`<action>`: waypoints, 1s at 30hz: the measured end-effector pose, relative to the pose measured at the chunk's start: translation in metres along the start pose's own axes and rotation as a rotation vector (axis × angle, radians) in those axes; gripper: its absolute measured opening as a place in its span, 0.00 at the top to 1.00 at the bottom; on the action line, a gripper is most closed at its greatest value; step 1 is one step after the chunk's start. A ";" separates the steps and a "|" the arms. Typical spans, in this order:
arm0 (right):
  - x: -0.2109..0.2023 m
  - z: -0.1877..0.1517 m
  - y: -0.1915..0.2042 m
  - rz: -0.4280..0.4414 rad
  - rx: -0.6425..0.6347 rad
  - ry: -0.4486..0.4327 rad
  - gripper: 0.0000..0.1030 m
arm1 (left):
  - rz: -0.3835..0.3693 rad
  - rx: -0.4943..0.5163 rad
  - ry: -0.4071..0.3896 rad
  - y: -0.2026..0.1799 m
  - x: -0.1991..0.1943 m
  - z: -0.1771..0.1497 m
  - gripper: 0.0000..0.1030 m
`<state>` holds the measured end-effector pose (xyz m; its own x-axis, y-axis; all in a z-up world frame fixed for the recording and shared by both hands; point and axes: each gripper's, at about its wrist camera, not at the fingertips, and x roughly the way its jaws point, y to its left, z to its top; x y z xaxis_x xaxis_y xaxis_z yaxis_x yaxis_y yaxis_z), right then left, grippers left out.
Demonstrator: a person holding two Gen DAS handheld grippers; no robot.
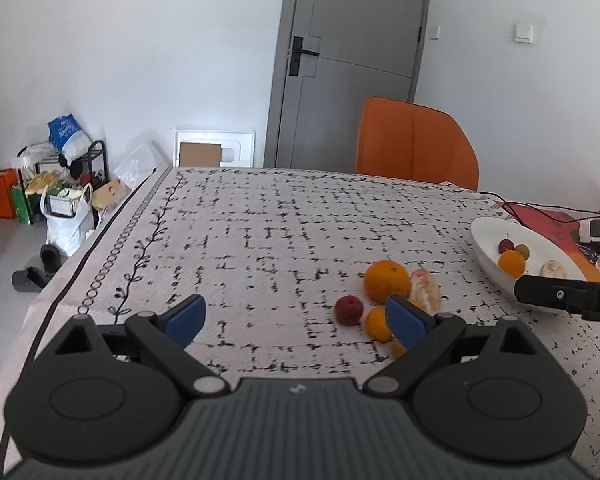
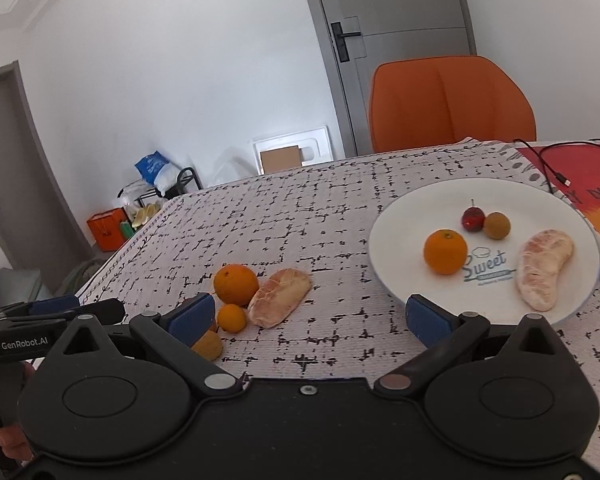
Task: Organize fruits
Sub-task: 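Move both open grippers back toward the remaining oranges and pomelo segment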
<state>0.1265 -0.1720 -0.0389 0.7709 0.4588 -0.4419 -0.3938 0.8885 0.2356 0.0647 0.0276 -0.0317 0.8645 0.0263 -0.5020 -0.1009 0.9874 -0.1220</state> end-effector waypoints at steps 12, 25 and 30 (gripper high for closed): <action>0.023 -0.002 0.023 0.005 -0.039 0.037 0.10 | -0.007 -0.048 0.009 0.021 0.009 -0.005 0.07; 0.056 -0.003 0.044 0.083 -0.060 0.095 0.61 | -0.008 -0.081 0.024 0.040 0.023 -0.004 0.10; 0.066 -0.003 0.051 0.113 -0.075 0.106 0.64 | 0.003 -0.091 0.028 0.048 0.027 -0.003 0.10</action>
<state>0.1558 -0.0958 -0.0590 0.6642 0.5506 -0.5057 -0.5143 0.8275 0.2253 0.0816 0.0749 -0.0533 0.8500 0.0231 -0.5262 -0.1483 0.9691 -0.1970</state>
